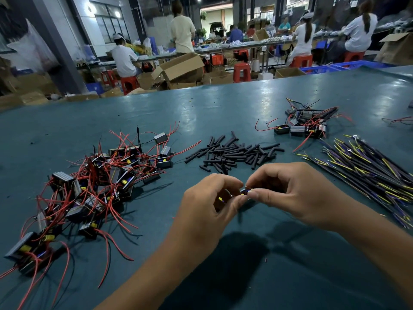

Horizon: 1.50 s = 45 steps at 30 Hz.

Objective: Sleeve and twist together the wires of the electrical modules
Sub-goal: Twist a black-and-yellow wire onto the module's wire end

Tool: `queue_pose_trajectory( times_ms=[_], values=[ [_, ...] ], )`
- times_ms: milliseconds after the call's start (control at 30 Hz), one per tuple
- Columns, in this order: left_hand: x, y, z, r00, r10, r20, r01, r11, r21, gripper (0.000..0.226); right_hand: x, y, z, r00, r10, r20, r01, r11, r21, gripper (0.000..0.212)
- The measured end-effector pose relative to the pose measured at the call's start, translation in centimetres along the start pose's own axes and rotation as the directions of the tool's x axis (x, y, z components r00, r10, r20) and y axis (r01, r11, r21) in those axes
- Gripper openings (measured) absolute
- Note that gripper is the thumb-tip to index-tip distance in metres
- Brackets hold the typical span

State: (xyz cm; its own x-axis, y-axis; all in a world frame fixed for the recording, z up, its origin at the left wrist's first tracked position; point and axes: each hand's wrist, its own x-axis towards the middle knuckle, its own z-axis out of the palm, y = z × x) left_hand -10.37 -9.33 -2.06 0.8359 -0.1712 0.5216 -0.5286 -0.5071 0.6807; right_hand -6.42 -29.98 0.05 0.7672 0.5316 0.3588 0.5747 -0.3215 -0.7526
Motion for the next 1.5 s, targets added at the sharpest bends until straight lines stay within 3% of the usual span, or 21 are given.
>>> queue_pose_trajectory(
  times_ms=[67, 133, 200, 333, 500, 567, 667, 733, 833, 933, 1067, 1267, 1367, 1500],
  values=[
    [-0.1, 0.0, 0.1, 0.995, 0.068, -0.073, -0.063, 0.995, 0.073, 0.011, 0.0, 0.1, 0.1, 1.0, 0.001, -0.007, -0.001, 0.999, 0.04, 0.022],
    [-0.1, -0.1, 0.1, 0.994, 0.006, -0.113, -0.006, 1.0, -0.003, 0.014, 0.1, 0.1, 0.2, 1.0, 0.017, -0.018, -0.016, 0.996, 0.089, 0.021],
    [-0.1, -0.2, 0.0, 0.994, -0.043, -0.096, 0.037, 0.997, -0.064, 0.015, 0.2, 0.1, 0.2, 0.999, 0.028, -0.021, -0.025, 0.994, 0.11, 0.021],
    [-0.1, 0.1, 0.0, 0.994, 0.072, -0.081, -0.068, 0.997, 0.042, 0.007, 0.1, 0.0, 0.3, 1.0, 0.026, -0.013, -0.024, 0.992, 0.121, 0.02],
    [-0.3, 0.2, -0.1, 0.992, 0.104, -0.067, -0.098, 0.992, 0.084, 0.003, 0.1, -0.1, 0.7, 1.0, 0.023, -0.009, -0.022, 0.995, 0.094, 0.021],
    [-0.4, 0.4, -0.2, 0.999, -0.025, -0.023, 0.023, 0.996, -0.082, 0.006, 0.0, -0.2, 0.6, 1.0, 0.01, -0.028, -0.008, 0.998, 0.069, 0.02],
    [-0.2, 0.7, -0.3, 0.956, -0.278, 0.092, 0.291, 0.86, -0.419, 0.014, -0.1, -0.5, 0.5, 0.997, -0.041, -0.068, 0.039, 0.999, -0.027, 0.019],
    [-0.2, 0.7, -0.4, 0.924, -0.352, 0.147, 0.375, 0.769, -0.518, 0.018, -0.1, -0.7, 0.8, 0.991, -0.075, -0.111, 0.066, 0.994, -0.084, 0.015],
    [0.0, 0.5, -0.9, 0.916, -0.375, 0.143, 0.388, 0.736, -0.555, 0.02, 0.1, -0.4, 0.5, 0.966, -0.061, -0.25, 0.03, 0.992, -0.126, 0.008],
    [0.6, -0.2, -2.0, 0.934, -0.357, 0.029, 0.322, 0.8, -0.506, 0.018, 0.3, 0.0, -0.6, 0.944, 0.047, -0.326, -0.049, 0.999, 0.004, 0.005],
    [1.5, -1.3, -2.9, 0.914, -0.399, -0.077, 0.324, 0.829, -0.456, 0.015, 0.4, 0.0, -0.2, 0.947, 0.062, -0.315, -0.079, 0.996, -0.04, 0.005],
    [1.7, -2.5, -3.1, 0.914, -0.402, -0.05, 0.37, 0.879, -0.301, 0.013, 0.4, 0.0, -0.1, 0.952, 0.086, -0.292, -0.094, 0.995, -0.015, 0.009],
    [1.7, -2.8, -3.3, 0.937, -0.349, -0.027, 0.339, 0.923, -0.18, 0.025, 0.4, 0.1, 0.1, 0.948, 0.092, -0.303, -0.105, 0.994, -0.027, 0.011],
    [1.9, -3.1, -3.1, 0.961, -0.278, -0.001, 0.278, 0.96, -0.044, 0.024, 0.4, 0.5, 0.2, 0.953, 0.11, -0.281, -0.136, 0.988, -0.072, 0.013]
  ],
)
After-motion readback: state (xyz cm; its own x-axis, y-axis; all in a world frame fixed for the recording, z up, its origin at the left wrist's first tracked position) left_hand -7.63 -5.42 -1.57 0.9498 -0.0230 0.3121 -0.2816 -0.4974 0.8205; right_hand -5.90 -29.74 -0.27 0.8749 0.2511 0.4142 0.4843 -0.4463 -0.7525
